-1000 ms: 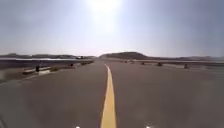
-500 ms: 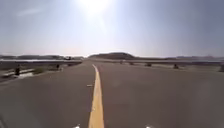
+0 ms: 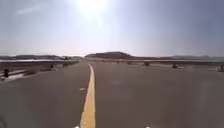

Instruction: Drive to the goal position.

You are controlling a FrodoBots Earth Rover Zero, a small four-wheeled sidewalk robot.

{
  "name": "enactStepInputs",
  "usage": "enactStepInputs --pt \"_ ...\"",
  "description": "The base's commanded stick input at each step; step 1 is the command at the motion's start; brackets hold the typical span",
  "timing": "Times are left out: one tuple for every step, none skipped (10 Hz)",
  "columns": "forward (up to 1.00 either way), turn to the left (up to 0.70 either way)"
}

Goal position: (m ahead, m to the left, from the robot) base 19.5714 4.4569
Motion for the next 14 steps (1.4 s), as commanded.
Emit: enactStepInputs --pt "0.70 0.00" --pt "0.70 0.00" --pt "0.70 0.00" --pt "0.70 0.00" --pt "0.70 0.00" --pt "0.70 0.00" --pt "0.70 0.00" --pt "0.70 0.00" --pt "0.70 0.00" --pt "0.70 0.00" --pt "0.70 0.00" --pt "0.70 0.06" --pt "0.70 0.25" --pt "0.70 0.27"
